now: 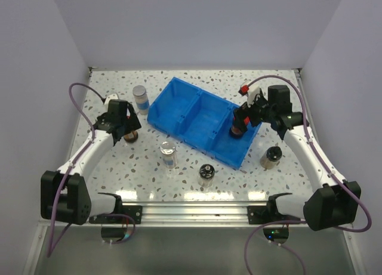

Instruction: Organize the condiment bottles

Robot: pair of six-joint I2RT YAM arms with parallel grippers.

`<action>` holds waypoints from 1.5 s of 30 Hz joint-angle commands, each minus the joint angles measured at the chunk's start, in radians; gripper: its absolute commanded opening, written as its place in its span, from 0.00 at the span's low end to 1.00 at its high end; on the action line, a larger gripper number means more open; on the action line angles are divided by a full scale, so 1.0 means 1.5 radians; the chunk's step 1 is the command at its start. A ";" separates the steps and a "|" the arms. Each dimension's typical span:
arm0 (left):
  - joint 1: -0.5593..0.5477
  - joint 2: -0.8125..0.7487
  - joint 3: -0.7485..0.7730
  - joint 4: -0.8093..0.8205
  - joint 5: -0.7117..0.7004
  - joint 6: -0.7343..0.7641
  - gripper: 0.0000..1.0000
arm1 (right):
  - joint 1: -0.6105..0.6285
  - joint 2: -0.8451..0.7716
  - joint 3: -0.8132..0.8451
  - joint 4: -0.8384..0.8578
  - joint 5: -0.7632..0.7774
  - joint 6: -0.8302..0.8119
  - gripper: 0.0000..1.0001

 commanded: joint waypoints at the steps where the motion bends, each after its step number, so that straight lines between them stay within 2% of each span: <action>1: 0.005 0.035 0.047 0.014 -0.019 -0.013 0.98 | -0.005 -0.011 -0.002 0.018 -0.023 -0.005 0.99; 4: 0.005 0.062 0.058 0.026 -0.027 -0.009 0.96 | -0.006 -0.010 -0.001 0.016 -0.025 -0.006 0.99; 7: 0.006 0.085 0.068 0.036 -0.047 -0.002 0.90 | -0.007 -0.009 -0.002 0.015 -0.025 -0.007 0.99; 10: 0.006 0.098 0.072 0.044 -0.057 0.013 0.72 | -0.008 -0.008 -0.002 0.013 -0.028 -0.009 0.99; 11: 0.006 0.096 0.073 0.049 -0.059 0.018 0.49 | -0.007 -0.008 -0.002 0.013 -0.028 -0.010 0.99; 13: 0.005 0.088 0.074 0.049 -0.065 0.031 0.21 | -0.008 -0.008 -0.002 0.014 -0.028 -0.010 0.99; 14: 0.005 0.071 0.074 0.048 -0.066 0.036 0.02 | -0.007 -0.009 -0.002 0.014 -0.028 -0.011 0.99; 16: 0.002 0.045 0.071 0.048 -0.064 0.060 0.00 | -0.009 -0.009 -0.002 0.013 -0.029 -0.011 0.99; 20: -0.017 -0.085 0.053 0.081 -0.014 0.131 0.00 | -0.008 -0.008 -0.003 0.013 -0.032 -0.012 0.98; 26: -0.023 -0.224 0.025 0.165 0.253 0.221 0.00 | -0.010 -0.008 -0.004 0.013 -0.034 -0.016 0.99; 32: -0.026 -0.199 0.063 0.226 0.450 0.206 0.00 | -0.011 -0.017 -0.009 0.017 -0.033 -0.017 0.99; 35: -0.049 -0.171 0.085 0.257 0.505 0.186 0.00 | -0.013 -0.020 -0.012 0.021 -0.035 -0.016 0.99; 45: -0.181 -0.097 0.091 0.382 0.524 0.121 0.00 | -0.017 -0.022 -0.013 0.022 -0.039 -0.014 0.99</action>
